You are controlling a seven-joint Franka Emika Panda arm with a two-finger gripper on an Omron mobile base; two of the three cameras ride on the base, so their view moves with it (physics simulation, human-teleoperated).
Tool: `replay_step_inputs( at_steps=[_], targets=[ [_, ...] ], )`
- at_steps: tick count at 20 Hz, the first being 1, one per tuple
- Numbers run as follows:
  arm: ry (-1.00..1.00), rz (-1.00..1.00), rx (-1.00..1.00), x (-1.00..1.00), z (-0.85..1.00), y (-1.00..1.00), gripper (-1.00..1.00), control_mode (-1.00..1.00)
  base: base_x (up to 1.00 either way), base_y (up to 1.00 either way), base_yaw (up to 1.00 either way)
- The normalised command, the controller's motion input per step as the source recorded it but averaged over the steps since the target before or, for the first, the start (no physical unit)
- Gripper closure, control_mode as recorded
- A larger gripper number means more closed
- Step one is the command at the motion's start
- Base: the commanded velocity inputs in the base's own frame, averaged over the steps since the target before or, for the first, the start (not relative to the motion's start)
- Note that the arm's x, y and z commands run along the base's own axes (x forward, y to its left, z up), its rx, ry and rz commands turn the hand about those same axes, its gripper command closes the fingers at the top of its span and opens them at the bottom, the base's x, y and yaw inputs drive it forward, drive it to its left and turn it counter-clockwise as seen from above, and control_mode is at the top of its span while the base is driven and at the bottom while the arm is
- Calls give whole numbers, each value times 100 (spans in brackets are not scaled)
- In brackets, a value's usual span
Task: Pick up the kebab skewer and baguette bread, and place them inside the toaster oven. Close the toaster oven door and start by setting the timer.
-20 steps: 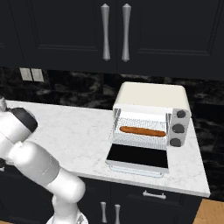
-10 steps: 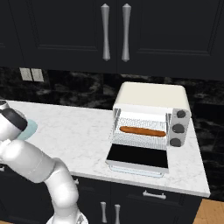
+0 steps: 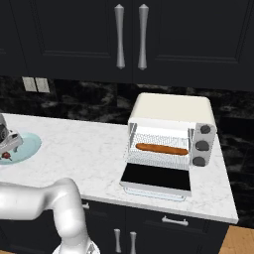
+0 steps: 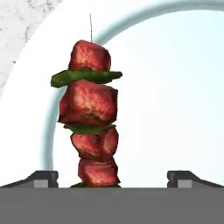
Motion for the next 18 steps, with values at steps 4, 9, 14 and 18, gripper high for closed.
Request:
replay_step_inputs(
  at_steps=[4, 9, 14, 18],
  targets=[
    [0, 7, -5, 0, -17, 23, -100, -100, 0, 0, 0],
    [0, 6, -4, -10, -20, 3, 100, -100, 0, 0, 0],
    [0, 4, -3, -22, -16, -15, 100, -100, 0, 0, 0],
    [0, 3, -1, -27, -5, -33, 100, -100, 0, 0, 0]
  ],
)
